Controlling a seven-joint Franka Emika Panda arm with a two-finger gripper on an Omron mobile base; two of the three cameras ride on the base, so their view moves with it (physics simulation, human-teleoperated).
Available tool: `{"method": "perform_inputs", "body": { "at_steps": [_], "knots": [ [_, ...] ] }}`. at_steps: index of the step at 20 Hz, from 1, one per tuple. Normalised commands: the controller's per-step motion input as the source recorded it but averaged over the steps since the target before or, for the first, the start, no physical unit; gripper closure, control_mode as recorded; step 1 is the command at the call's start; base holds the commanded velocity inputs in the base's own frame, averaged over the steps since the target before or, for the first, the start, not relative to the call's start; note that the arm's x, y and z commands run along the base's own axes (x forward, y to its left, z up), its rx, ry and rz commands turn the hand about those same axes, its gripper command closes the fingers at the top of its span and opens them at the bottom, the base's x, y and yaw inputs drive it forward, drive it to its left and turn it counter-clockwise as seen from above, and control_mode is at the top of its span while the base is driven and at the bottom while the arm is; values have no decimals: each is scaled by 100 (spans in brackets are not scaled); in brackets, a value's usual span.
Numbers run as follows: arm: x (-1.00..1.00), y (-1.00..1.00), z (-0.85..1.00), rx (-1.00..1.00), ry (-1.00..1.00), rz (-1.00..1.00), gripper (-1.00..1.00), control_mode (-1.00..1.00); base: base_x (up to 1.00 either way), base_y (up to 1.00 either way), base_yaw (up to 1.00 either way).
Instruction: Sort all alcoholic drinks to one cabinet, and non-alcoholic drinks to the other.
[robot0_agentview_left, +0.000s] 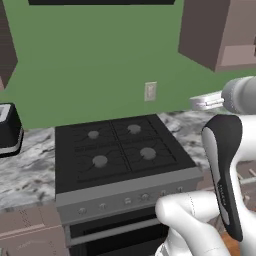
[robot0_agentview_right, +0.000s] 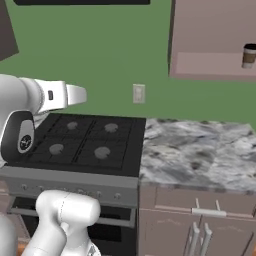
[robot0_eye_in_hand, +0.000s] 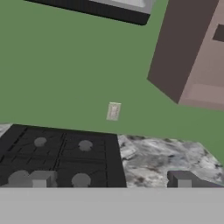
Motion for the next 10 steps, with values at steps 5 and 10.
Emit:
{"method": "perform_inputs", "body": {
  "at_steps": [5,10],
  "knots": [
    [0,0,0,0,0,0,-100,100,-18,52,0],
    [0,0,0,0,0,0,-100,100,-30,48,0]
  ]
}}
